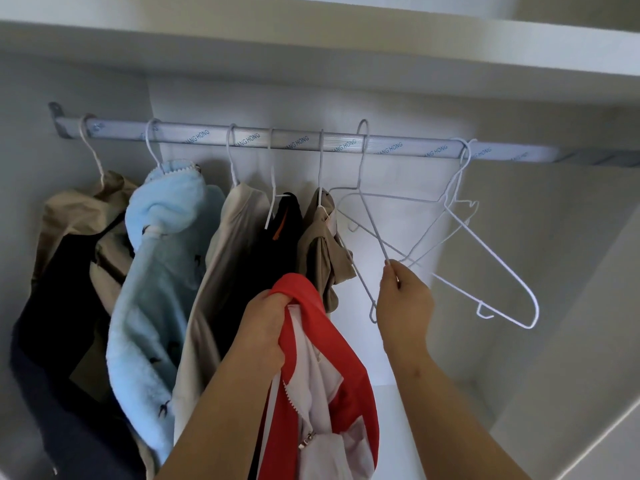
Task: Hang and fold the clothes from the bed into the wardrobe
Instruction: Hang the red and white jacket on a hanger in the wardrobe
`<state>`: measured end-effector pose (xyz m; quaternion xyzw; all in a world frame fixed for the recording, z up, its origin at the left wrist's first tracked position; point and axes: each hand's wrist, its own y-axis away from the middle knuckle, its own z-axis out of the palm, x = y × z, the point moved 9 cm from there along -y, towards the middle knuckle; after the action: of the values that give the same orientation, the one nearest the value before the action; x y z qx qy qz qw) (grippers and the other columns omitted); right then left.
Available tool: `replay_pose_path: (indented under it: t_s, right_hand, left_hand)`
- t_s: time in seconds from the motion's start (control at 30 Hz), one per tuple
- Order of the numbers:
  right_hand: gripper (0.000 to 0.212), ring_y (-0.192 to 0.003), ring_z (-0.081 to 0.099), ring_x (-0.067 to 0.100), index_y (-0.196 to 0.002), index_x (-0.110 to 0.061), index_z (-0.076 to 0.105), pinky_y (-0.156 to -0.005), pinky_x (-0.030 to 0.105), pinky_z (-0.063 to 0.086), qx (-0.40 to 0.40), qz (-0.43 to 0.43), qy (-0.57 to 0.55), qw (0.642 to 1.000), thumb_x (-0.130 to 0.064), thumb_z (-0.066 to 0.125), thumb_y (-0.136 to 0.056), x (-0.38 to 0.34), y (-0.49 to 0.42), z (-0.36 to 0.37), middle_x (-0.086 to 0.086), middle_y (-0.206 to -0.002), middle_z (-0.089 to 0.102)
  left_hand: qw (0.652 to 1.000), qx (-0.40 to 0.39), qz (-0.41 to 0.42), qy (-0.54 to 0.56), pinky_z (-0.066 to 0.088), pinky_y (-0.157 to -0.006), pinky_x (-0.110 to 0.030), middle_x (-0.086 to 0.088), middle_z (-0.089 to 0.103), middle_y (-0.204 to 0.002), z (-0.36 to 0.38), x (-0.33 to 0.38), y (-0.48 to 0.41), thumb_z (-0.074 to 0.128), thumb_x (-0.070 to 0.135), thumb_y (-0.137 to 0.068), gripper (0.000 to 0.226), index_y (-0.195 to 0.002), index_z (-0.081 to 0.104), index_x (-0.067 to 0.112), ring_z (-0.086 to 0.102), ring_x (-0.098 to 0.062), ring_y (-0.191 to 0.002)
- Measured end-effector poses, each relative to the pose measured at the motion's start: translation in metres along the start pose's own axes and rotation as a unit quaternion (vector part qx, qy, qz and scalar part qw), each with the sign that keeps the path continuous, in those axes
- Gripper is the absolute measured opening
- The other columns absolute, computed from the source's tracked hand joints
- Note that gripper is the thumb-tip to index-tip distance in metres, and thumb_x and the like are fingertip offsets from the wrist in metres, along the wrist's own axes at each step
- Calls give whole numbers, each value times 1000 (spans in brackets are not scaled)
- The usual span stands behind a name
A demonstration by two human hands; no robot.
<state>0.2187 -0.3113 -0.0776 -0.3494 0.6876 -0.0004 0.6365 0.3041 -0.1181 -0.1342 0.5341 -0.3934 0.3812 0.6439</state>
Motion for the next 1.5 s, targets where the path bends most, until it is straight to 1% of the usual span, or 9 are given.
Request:
replay_pose_path:
  t_s: [0.17,0.23,0.4,0.67,0.83,1.1,1.27,1.4,1.5]
  right_hand:
    - [25,-48,33,8,-84,-9,62,-52,24,31,-12,-30,-19,999,-19,43,-97,-14,1,1,-1,-53,44]
    - [24,-46,35,7,-83,-15,62,-52,22,31,-12,-23,-24,999,-20,44,-98,-12,0,1,-6,-51,41]
    - [25,-43,39,5,-112,-18,67,-59,24,40,14,47,-76,996,-24,49,-96,10,10,-4,-11,-60,52]
    - [24,-37,42,-1,-70,-28,55,-40,7,34,27,102,-122,987,-15,55,-90,33,40,-33,-13,-40,47]
    - [25,-41,39,0,-63,-14,53,-47,16,37,6,120,-116,986,-12,55,-88,57,68,-61,-12,-44,47]
    - [42,-46,30,8,-55,-3,38,-44,13,27,-106,120,-62,985,-21,55,-90,94,115,-151,-6,-47,32]
    - [47,-47,27,12,-53,-1,33,-46,17,25,-138,125,-57,981,-17,55,-91,105,147,-209,2,-49,29]
    - [52,-44,27,8,-45,-19,32,-46,17,26,-205,132,-42,969,-14,58,-90,113,168,-240,-7,-44,28]
    - [56,-43,25,5,-40,-21,31,-45,14,24,-242,123,-19,962,-9,60,-86,113,182,-251,-10,-42,26]
  left_hand:
    - [1000,-5,24,19,44,-83,-38,-9,56,-82,-3,1,0,50,8,-92,7,-92,56,6,55,-23,-76]
    - [1000,6,16,12,46,-90,-43,-14,58,-90,-5,-2,0,53,13,-92,12,-99,57,5,57,-29,-87]
    - [999,2,29,26,43,-77,-38,-5,51,-73,-3,1,0,47,4,-91,30,-120,52,-6,49,-19,-67]
    - [999,9,36,-24,46,-94,-45,-16,61,-94,-3,-16,11,56,16,-90,21,-108,55,8,60,-33,-90]
    - [998,-16,59,5,46,-55,-27,-4,60,-70,5,-38,42,60,22,-88,9,-80,56,20,59,-17,-61]
    - [994,-25,103,-4,51,-60,-26,-6,62,-80,28,-70,97,53,10,-91,12,-99,58,17,61,-15,-66]
    - [990,-56,121,-38,51,-56,-28,1,61,-80,43,-98,147,47,4,-92,48,-119,49,44,58,-17,-60]
    - [983,-75,154,-70,49,-53,-30,-12,60,-78,37,-107,179,39,-5,-90,74,-134,31,53,52,-24,-60]
    - [982,-74,166,-60,53,-55,-26,-5,65,-79,37,-111,198,39,-7,-90,67,-127,43,48,59,-15,-59]
